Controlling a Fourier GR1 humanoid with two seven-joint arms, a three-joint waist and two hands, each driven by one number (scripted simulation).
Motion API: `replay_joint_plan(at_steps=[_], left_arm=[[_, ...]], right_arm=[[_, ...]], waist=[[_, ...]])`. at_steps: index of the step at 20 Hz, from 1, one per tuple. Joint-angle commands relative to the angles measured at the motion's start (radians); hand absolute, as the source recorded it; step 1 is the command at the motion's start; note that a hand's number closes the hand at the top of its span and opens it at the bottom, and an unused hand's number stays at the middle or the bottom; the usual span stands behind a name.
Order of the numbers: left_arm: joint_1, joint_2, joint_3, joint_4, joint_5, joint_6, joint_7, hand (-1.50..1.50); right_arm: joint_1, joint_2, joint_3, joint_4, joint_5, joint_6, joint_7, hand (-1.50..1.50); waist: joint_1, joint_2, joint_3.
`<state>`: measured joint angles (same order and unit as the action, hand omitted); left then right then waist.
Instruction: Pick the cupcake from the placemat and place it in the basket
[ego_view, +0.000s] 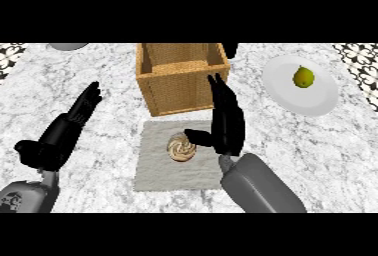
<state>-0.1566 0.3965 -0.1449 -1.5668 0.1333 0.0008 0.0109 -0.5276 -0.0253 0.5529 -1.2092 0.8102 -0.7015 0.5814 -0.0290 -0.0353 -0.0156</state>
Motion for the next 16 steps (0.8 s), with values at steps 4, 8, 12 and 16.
replay_joint_plan(at_steps=[4,8,12,16], left_arm=[[-0.019,0.005,0.004,0.008,-0.009,0.001,0.004,0.0],[0.009,-0.004,-0.003,0.013,0.0,-0.017,-0.03,0.0],[0.012,-0.021,-0.011,0.006,-0.004,-0.009,-0.026,0.0],[0.016,0.0,0.014,0.002,0.008,-0.021,-0.018,0.0]], right_arm=[[-0.124,0.024,0.06,0.004,0.064,0.406,0.4,-1.5],[-0.149,0.025,0.123,-0.116,-0.032,0.625,0.613,-1.5],[-0.253,0.025,0.11,-0.271,-0.12,0.766,0.83,-1.5],[-0.281,0.025,0.066,-0.355,-0.149,0.845,0.903,-1.5]], waist=[[-0.002,-0.001,0.004],[0.014,0.004,0.008],[0.015,0.008,0.012],[0.002,0.009,0.012]])
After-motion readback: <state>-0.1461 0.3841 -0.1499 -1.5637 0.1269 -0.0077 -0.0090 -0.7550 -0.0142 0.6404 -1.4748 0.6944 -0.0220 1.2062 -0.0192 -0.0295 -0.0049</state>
